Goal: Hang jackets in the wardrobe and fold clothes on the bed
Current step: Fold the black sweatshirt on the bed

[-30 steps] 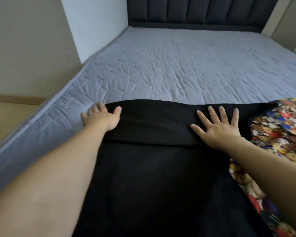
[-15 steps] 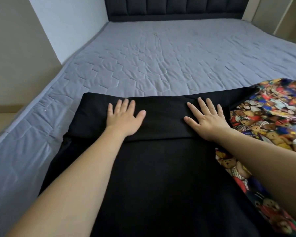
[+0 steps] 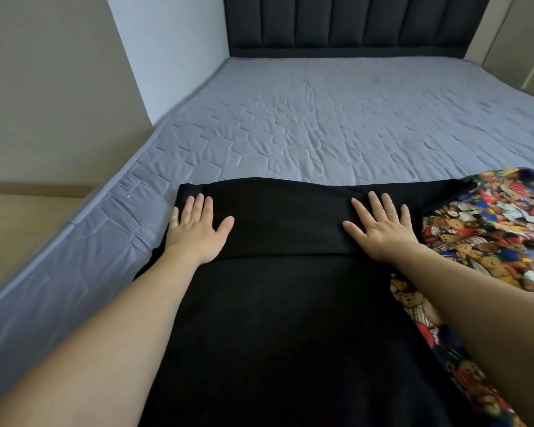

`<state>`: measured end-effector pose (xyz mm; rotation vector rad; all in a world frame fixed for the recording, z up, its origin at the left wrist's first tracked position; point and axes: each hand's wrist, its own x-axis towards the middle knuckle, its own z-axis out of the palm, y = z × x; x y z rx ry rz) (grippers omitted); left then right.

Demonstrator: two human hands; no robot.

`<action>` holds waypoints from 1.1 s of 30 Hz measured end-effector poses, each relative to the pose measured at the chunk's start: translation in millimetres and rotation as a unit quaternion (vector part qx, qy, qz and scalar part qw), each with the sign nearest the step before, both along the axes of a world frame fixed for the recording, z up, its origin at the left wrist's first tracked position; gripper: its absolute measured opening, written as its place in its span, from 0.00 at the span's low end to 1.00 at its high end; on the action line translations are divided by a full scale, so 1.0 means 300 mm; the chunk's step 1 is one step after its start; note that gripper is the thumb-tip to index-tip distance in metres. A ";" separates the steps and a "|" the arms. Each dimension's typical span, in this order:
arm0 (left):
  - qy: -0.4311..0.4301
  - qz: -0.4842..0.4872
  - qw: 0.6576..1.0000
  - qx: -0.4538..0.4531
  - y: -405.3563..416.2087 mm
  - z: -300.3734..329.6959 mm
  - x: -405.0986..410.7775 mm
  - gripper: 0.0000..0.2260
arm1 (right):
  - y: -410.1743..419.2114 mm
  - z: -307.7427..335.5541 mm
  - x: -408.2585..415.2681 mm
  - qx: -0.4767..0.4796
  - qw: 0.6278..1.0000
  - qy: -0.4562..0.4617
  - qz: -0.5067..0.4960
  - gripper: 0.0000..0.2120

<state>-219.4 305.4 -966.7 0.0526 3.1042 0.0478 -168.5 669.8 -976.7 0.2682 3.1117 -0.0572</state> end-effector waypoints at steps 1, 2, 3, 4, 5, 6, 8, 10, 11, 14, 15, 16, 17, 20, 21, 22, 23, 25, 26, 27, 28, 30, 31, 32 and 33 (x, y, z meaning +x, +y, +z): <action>0.004 0.022 1.000 -0.020 0.026 0.026 0.005 0.33 | 0.005 0.022 0.000 0.001 1.000 -0.013 0.000 0.38; 0.012 0.037 0.999 -0.031 0.075 0.054 0.010 0.32 | 0.018 0.044 0.008 0.009 0.999 -0.031 0.004 0.38; 0.015 0.033 0.999 -0.028 0.144 0.080 0.025 0.31 | 0.040 0.059 0.029 0.020 0.998 -0.054 0.012 0.38; 0.008 -0.001 1.000 -0.006 0.229 0.106 0.052 0.30 | 0.066 0.071 0.061 0.027 0.997 -0.073 0.017 0.38; 0.006 -0.059 0.998 0.018 0.325 0.112 0.084 0.29 | 0.106 0.078 0.094 0.029 0.996 -0.077 0.020 0.38; -0.003 -0.119 0.992 0.034 0.422 0.103 0.125 0.29 | 0.155 0.085 0.133 0.025 0.997 -0.076 0.016 0.37; -0.033 -0.173 0.983 0.043 0.576 0.053 0.208 0.28 | 0.274 0.110 0.228 0.001 0.996 -0.085 0.001 0.36; -0.044 -0.117 0.992 0.027 0.676 -0.001 0.256 0.28 | 0.411 0.128 0.337 -0.009 0.996 -0.085 -0.033 0.37; -0.043 -0.079 0.996 0.028 0.722 -0.007 0.265 0.28 | 0.483 0.136 0.387 -0.018 0.995 -0.068 -0.074 0.37; -0.083 -0.091 0.989 0.084 0.915 0.047 0.284 0.27 | 0.689 0.169 0.502 -0.189 0.944 0.080 -0.259 0.35; -0.097 -0.127 0.983 0.088 0.994 0.064 0.297 0.25 | 0.742 0.178 0.530 -0.297 0.890 0.142 -0.314 0.33; -0.107 -0.171 0.977 0.063 1.068 0.075 0.304 0.24 | 0.787 0.179 0.548 -0.399 0.823 0.194 -0.355 0.30; -0.132 -0.199 0.970 0.037 1.129 0.094 0.301 0.23 | 0.818 0.187 0.562 -0.486 0.752 0.232 -0.380 0.28; -0.186 -0.178 0.966 -0.019 1.275 0.195 0.250 0.20 | 0.883 0.226 0.564 -0.695 0.541 0.278 -0.383 0.18; -0.169 -0.178 0.968 -0.041 1.322 0.242 0.232 0.18 | 0.897 0.245 0.556 -0.731 0.492 0.278 -0.383 0.12; -0.142 -0.196 0.968 -0.068 1.375 0.288 0.209 0.16 | 0.915 0.255 0.547 -0.752 0.458 0.282 -0.382 0.09; -0.127 -0.186 0.972 -0.063 1.428 0.329 0.193 0.14 | 0.933 0.259 0.535 -0.771 0.424 0.287 -0.380 0.10; -0.093 -0.174 0.980 -0.024 1.540 0.383 0.158 0.13 | 0.955 0.255 0.506 -0.797 0.374 0.304 -0.365 0.15; -0.083 -0.183 0.980 -0.012 1.599 0.400 0.142 0.13 | 0.959 0.256 0.494 -0.811 0.347 0.305 -0.360 0.15; -0.078 -0.187 0.979 0.004 1.659 0.407 0.122 0.14 | 0.960 0.253 0.479 -0.820 0.313 0.306 -0.368 0.13; -0.075 -0.190 0.979 0.016 1.720 0.404 0.107 0.16 | 0.966 0.249 0.466 -0.823 0.290 0.304 -0.383 0.09; -0.077 -0.194 0.977 0.038 1.815 0.373 0.073 0.22 | 0.987 0.223 0.437 -0.818 0.288 0.302 -0.396 0.05; -0.071 -0.193 0.978 0.044 1.848 0.347 0.057 0.23 | 0.997 0.217 0.430 -0.823 0.285 0.308 -0.382 0.06; -0.052 -0.196 0.978 0.041 1.872 0.315 0.042 0.22 | 1.012 0.206 0.419 -0.826 0.279 0.313 -0.376 0.10; -0.020 -0.209 0.977 0.038 1.892 0.279 0.030 0.17 | 1.025 0.201 0.411 -0.826 0.285 0.313 -0.372 0.11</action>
